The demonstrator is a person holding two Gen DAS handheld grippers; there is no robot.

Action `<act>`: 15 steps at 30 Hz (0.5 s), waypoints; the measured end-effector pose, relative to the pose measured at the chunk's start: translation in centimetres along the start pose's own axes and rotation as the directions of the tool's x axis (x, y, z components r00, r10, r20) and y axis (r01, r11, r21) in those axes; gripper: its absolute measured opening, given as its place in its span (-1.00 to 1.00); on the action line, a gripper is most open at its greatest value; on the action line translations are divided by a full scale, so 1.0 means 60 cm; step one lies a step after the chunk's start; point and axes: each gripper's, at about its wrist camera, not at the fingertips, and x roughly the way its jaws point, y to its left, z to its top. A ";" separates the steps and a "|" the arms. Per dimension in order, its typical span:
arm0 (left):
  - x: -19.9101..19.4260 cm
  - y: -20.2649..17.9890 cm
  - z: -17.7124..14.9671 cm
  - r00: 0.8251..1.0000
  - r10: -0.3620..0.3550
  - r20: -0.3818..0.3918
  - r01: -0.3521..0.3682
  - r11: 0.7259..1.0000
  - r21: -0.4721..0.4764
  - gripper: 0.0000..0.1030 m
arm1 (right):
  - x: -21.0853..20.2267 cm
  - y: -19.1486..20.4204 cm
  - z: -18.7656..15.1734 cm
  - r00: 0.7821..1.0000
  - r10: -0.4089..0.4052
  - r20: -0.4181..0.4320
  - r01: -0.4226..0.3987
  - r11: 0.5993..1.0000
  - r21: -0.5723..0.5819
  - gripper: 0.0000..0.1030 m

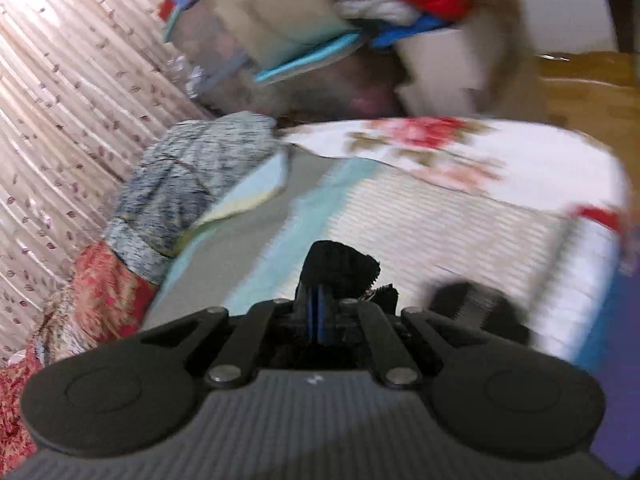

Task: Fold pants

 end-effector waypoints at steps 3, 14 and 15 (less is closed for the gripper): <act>-0.001 -0.021 -0.053 0.998 -0.003 -0.064 0.001 0.999 -0.040 -0.91 | -0.020 -0.085 -0.053 0.998 -0.059 -0.022 0.060 0.997 0.055 -0.91; -0.071 0.022 -0.122 0.996 -0.014 -0.091 0.000 0.988 -0.157 -0.33 | -0.064 -0.162 -0.106 0.971 -0.208 0.115 0.186 0.966 0.181 0.12; -0.082 0.044 -0.123 0.997 -0.003 -0.074 -0.012 0.978 -0.208 -0.24 | -0.074 -0.154 -0.106 0.969 -0.204 0.137 0.181 0.970 0.162 0.12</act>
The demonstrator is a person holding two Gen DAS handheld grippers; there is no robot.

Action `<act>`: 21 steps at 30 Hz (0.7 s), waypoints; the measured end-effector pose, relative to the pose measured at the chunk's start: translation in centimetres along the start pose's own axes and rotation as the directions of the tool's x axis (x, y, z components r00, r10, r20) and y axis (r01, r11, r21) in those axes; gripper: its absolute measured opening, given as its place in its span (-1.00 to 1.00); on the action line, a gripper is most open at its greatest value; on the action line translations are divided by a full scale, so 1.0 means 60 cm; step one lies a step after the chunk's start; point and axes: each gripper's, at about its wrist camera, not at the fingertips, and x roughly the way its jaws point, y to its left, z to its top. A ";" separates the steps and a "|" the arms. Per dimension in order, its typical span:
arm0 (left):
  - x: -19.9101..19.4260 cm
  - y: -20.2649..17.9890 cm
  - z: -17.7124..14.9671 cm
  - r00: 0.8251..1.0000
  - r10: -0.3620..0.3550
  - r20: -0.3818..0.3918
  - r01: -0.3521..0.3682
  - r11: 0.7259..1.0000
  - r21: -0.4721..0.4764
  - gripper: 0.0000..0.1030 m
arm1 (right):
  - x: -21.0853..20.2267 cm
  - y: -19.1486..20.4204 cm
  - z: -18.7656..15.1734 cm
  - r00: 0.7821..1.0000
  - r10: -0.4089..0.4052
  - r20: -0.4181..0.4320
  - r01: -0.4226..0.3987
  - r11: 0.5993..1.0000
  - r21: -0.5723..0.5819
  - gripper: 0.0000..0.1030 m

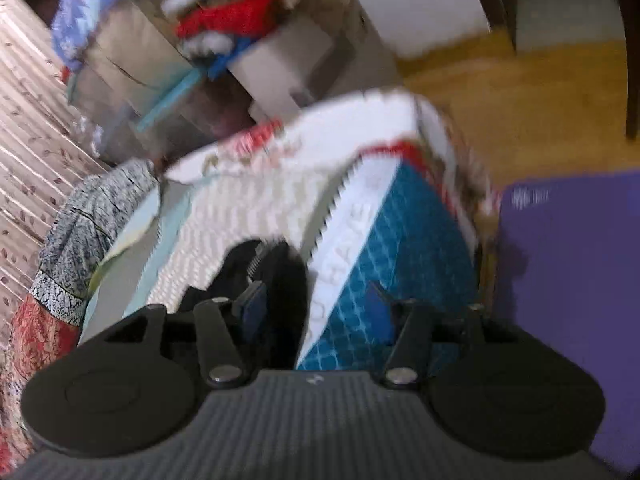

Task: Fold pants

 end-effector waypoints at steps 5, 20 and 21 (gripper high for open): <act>0.012 0.123 0.024 1.000 -0.008 -0.004 0.007 0.940 -0.342 -0.18 | -0.028 0.061 -0.027 0.991 0.128 -0.025 -0.131 0.975 -0.179 0.12; 0.269 0.175 0.042 0.926 -0.377 -0.006 0.245 0.614 -0.750 -0.61 | -0.048 0.346 -0.361 0.752 0.285 -0.594 -0.604 0.658 -0.449 0.12; 0.267 0.171 0.040 0.929 -0.371 0.003 0.247 0.612 -0.751 -0.67 | -0.058 0.370 -0.383 0.722 0.291 -0.627 -0.644 0.615 -0.456 0.10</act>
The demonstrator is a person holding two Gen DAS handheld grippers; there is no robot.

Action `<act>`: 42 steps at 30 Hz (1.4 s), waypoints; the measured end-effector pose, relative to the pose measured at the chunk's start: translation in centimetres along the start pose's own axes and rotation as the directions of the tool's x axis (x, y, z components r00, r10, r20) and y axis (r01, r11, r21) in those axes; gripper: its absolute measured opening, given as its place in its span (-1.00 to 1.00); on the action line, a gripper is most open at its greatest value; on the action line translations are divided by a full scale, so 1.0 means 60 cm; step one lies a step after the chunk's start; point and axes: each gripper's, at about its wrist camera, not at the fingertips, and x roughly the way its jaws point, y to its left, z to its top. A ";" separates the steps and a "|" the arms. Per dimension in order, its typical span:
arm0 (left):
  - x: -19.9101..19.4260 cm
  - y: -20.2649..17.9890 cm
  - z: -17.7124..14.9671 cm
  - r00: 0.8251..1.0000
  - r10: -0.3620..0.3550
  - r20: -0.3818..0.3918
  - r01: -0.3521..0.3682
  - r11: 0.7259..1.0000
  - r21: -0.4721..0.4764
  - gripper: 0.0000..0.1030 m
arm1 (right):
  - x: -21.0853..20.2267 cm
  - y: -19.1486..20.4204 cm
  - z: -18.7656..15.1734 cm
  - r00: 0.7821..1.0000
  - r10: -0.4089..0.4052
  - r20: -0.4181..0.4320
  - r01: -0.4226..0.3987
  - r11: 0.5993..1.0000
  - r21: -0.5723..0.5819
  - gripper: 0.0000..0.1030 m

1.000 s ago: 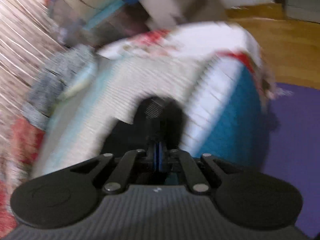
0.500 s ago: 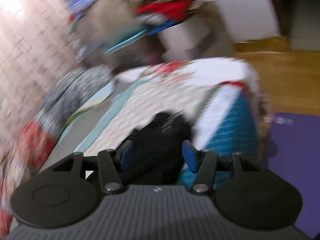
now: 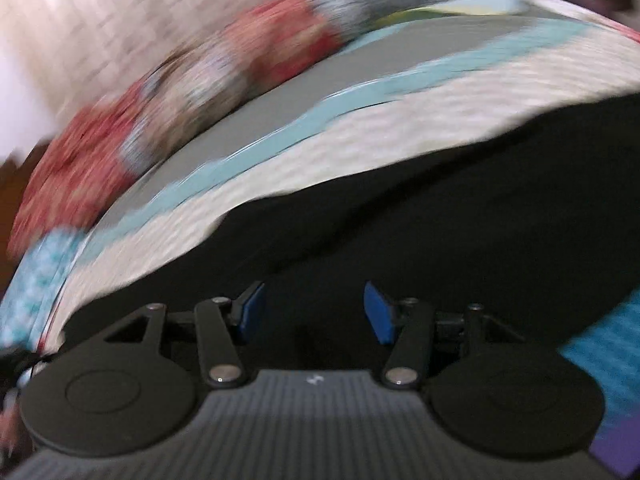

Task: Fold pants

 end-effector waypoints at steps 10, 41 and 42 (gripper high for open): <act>-0.103 -0.011 -0.062 0.986 0.129 0.102 -0.148 0.967 0.207 -0.74 | 0.134 0.288 -0.011 0.890 0.374 -0.262 -0.443 0.847 -0.294 0.03; -0.025 -0.093 0.040 0.924 0.286 0.253 -0.368 0.844 0.391 -0.81 | 0.190 0.309 -0.101 0.815 0.399 -0.419 -0.497 0.854 -0.153 -0.16; -0.024 -0.089 0.040 0.918 0.297 0.263 -0.382 0.843 0.379 -0.81 | 0.202 0.309 -0.121 0.791 0.392 -0.470 -0.505 0.852 -0.139 -0.12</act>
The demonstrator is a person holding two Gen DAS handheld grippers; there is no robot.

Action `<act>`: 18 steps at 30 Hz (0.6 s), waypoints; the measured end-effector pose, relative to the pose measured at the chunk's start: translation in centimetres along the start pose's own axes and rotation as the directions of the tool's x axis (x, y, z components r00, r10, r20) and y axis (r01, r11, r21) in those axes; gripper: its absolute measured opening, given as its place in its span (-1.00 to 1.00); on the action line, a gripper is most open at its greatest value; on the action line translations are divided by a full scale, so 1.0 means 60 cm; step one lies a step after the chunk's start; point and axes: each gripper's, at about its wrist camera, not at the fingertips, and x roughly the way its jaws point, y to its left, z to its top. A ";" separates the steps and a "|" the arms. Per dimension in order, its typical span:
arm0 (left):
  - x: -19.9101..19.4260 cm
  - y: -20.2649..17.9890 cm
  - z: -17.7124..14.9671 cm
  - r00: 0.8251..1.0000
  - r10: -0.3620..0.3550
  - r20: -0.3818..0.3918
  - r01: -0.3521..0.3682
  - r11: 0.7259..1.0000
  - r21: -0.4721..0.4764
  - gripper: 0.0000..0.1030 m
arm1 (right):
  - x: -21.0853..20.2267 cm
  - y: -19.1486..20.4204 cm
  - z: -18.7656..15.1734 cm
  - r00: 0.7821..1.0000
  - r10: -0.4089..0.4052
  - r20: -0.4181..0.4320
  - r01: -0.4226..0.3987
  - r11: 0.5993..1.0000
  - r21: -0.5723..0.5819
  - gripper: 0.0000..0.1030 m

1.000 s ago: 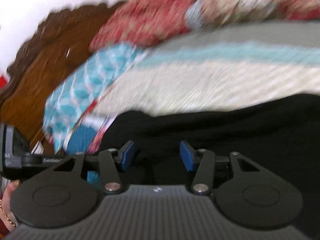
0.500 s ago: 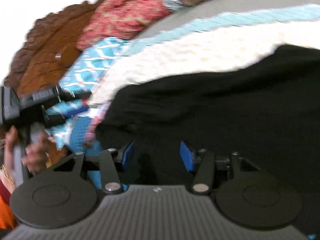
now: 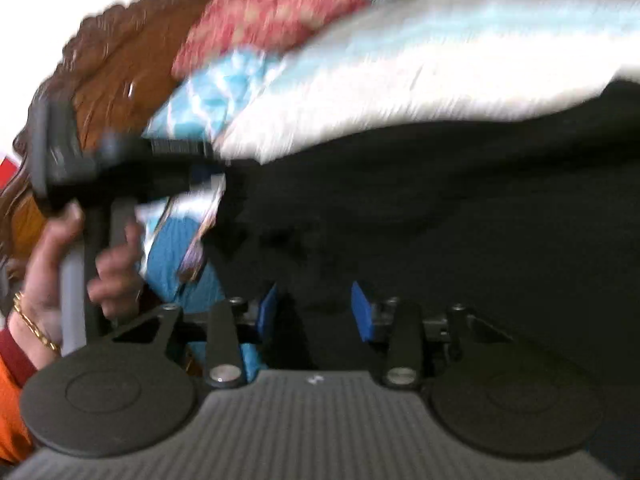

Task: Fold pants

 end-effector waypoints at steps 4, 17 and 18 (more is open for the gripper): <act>0.010 -0.002 -0.008 0.996 0.077 -0.040 -0.078 0.997 -0.020 -0.79 | 0.016 0.044 -0.032 0.998 -0.060 0.008 0.061 0.982 -0.180 -0.12; -0.026 -0.155 -0.042 0.993 -0.121 -0.003 0.121 0.990 0.072 -0.74 | -0.343 -0.198 -0.094 0.833 -0.346 0.431 0.226 0.925 0.306 -0.11; -0.010 -0.172 -0.056 0.992 -0.120 -0.039 0.123 0.988 0.093 -0.74 | -0.367 -0.223 -0.106 0.810 -0.398 0.431 0.259 0.901 0.347 -0.11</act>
